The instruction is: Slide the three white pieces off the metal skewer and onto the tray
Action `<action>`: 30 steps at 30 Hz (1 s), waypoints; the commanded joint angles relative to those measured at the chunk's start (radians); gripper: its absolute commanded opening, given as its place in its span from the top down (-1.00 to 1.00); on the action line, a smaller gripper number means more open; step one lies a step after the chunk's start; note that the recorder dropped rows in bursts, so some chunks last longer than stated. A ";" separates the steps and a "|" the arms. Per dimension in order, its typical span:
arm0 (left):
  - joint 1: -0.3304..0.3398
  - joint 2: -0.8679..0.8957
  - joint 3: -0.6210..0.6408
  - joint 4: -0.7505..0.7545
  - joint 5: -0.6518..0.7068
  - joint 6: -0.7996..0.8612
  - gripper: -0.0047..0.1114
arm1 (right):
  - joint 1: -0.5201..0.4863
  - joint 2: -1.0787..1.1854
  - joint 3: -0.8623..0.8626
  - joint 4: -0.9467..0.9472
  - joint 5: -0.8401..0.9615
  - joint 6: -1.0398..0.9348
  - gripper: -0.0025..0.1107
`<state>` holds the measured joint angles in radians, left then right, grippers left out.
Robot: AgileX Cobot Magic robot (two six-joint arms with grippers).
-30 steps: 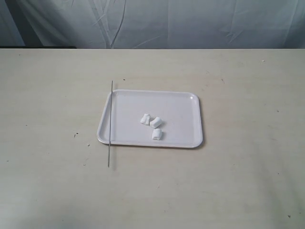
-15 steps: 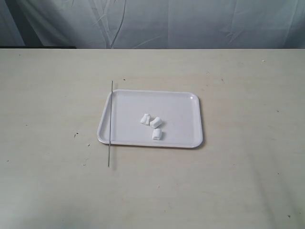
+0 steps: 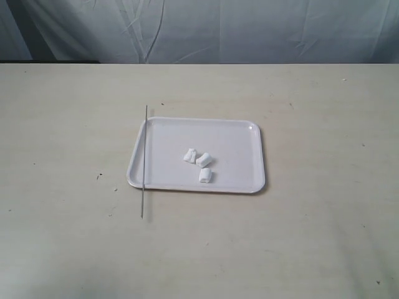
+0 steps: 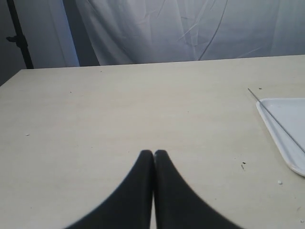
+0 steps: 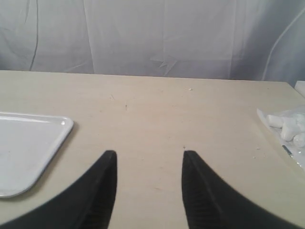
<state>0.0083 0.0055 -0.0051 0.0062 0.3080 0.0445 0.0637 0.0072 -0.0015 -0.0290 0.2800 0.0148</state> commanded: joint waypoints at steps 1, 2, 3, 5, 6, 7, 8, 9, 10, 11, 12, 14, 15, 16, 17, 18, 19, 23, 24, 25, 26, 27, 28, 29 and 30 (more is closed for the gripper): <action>0.001 -0.006 0.005 -0.006 -0.011 0.001 0.92 | -0.005 -0.007 0.001 -0.017 0.005 0.012 0.22; 0.001 -0.006 0.005 -0.006 -0.011 0.001 0.92 | -0.005 -0.007 0.001 -0.017 0.005 0.012 0.22; 0.001 -0.006 0.005 -0.006 -0.011 0.001 0.92 | -0.005 -0.007 0.001 -0.017 0.005 0.012 0.22; 0.001 -0.006 0.005 -0.006 -0.011 0.001 0.92 | -0.005 -0.007 0.001 -0.017 0.005 0.012 0.22; 0.001 -0.006 0.005 -0.006 -0.011 0.001 0.92 | -0.005 -0.007 0.001 -0.017 0.005 0.012 0.22; 0.001 -0.006 0.005 -0.006 -0.011 0.001 0.92 | -0.005 -0.007 0.001 -0.017 0.005 0.012 0.22; 0.001 -0.006 0.005 -0.006 -0.011 0.001 0.92 | -0.005 -0.007 0.001 -0.017 0.005 0.012 0.22; 0.001 -0.006 0.005 -0.006 -0.011 0.001 0.92 | -0.005 -0.007 0.001 -0.017 0.007 0.012 0.22; 0.001 -0.006 0.005 -0.006 -0.011 0.001 0.92 | -0.005 -0.007 0.001 -0.017 0.020 0.012 0.22; 0.001 -0.006 0.005 -0.006 -0.011 0.001 0.92 | -0.005 -0.007 0.001 -0.017 0.059 0.012 0.22; 0.001 -0.006 0.005 -0.006 -0.011 0.001 0.92 | -0.005 -0.007 0.001 -0.017 0.083 0.012 0.22; 0.001 -0.006 0.005 -0.006 -0.011 0.001 0.92 | -0.005 -0.007 0.001 -0.014 0.083 0.012 0.22; 0.001 -0.006 0.005 -0.006 -0.011 0.001 0.92 | -0.005 -0.007 0.001 -0.014 0.083 0.012 0.22; 0.001 -0.006 0.005 -0.006 -0.011 0.001 0.92 | -0.005 -0.007 0.001 -0.014 0.083 0.012 0.22; 0.001 -0.006 0.005 -0.006 -0.011 0.001 0.92 | -0.005 -0.007 0.001 -0.014 0.083 0.012 0.22; 0.001 -0.006 0.005 -0.006 -0.011 0.001 0.92 | -0.005 -0.007 0.001 -0.005 0.083 0.012 0.22; 0.001 -0.006 0.005 -0.006 -0.011 0.001 0.92 | -0.005 -0.007 0.001 -0.005 0.083 0.012 0.22; 0.001 -0.006 0.005 -0.006 -0.011 0.001 0.92 | -0.005 -0.007 0.001 -0.003 0.083 0.012 0.22; 0.001 -0.006 0.005 -0.006 -0.011 0.001 0.92 | -0.005 -0.007 0.001 -0.003 0.083 0.012 0.22; 0.001 -0.006 0.005 -0.006 -0.011 0.001 0.92 | -0.005 -0.007 0.001 -0.003 0.083 0.012 0.22; 0.001 -0.006 0.005 -0.006 -0.011 0.001 0.92 | -0.005 -0.007 0.001 -0.003 0.083 0.012 0.22; 0.001 -0.006 0.005 -0.006 -0.011 0.001 0.92 | -0.005 -0.007 0.001 -0.003 0.083 0.012 0.22; 0.001 -0.006 0.005 -0.006 -0.011 0.001 0.92 | -0.005 -0.007 0.001 -0.003 0.083 0.012 0.22; 0.001 -0.006 0.005 -0.006 -0.011 0.001 0.92 | -0.005 -0.007 0.001 -0.003 0.083 0.012 0.22; 0.001 -0.006 0.005 -0.006 -0.011 0.001 0.92 | -0.005 -0.007 0.001 -0.003 0.083 0.012 0.22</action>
<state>0.0083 0.0055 -0.0051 0.0062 0.3080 0.0445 0.0637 0.0072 -0.0015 -0.0321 0.3631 0.0230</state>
